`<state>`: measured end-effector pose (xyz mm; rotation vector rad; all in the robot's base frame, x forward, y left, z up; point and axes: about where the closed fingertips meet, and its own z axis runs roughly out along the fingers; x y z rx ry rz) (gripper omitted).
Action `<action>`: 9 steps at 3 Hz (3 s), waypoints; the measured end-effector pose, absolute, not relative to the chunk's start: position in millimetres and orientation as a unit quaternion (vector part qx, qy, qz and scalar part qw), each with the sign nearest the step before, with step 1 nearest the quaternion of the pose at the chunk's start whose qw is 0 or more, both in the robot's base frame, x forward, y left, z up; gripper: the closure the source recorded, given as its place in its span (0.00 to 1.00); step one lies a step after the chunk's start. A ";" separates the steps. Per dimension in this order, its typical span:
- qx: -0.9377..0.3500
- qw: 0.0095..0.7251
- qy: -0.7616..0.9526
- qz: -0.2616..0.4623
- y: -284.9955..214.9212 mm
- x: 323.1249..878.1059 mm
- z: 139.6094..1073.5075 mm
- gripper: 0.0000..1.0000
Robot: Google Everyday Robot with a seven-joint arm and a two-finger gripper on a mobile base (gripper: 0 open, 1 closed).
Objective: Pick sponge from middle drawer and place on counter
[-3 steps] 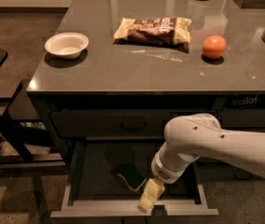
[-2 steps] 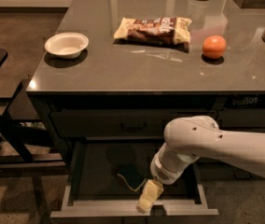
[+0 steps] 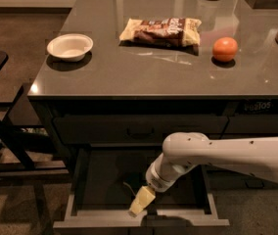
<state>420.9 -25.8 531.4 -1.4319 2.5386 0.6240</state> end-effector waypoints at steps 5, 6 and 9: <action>-0.421 0.141 0.862 0.246 9.6 466.9 438.1 0.00; -0.421 0.141 0.862 0.245 9.6 467.0 438.0 0.00; -0.370 0.194 0.889 0.186 -24.7 501.8 388.7 0.00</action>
Offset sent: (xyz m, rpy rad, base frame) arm 0.0124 0.0112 -0.0208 0.0309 0.0091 -0.0200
